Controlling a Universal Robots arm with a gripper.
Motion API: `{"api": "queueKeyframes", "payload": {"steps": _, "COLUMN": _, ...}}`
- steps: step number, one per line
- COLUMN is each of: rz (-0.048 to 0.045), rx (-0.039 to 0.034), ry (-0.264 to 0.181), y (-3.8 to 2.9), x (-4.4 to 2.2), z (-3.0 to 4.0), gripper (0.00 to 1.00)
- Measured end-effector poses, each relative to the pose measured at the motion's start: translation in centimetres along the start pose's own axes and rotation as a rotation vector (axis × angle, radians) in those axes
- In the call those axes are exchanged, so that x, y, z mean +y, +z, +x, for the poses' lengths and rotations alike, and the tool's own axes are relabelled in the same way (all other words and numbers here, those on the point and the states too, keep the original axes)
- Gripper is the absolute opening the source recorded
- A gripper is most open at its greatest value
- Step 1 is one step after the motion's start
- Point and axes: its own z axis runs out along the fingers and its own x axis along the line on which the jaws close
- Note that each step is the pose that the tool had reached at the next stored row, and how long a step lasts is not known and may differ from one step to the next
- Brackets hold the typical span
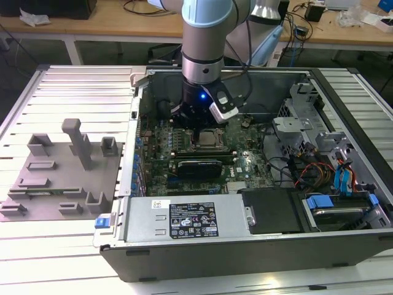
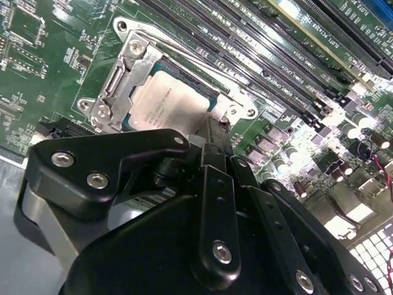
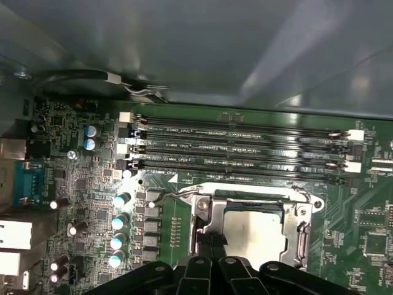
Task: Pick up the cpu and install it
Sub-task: 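Close the cpu cover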
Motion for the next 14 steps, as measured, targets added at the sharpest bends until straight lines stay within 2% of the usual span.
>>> {"api": "queueKeyframes", "payload": {"steps": 5, "rz": 0.0, "rx": -0.0001, "ry": 0.0, "y": 0.49, "x": 0.03, "z": 0.22, "gripper": 0.11}}
{"api": "queueKeyframes", "payload": {"steps": 14, "rz": 0.0001, "rx": 0.0, "ry": 0.0, "y": 0.63, "x": 0.03, "z": 0.26, "gripper": 0.11}}
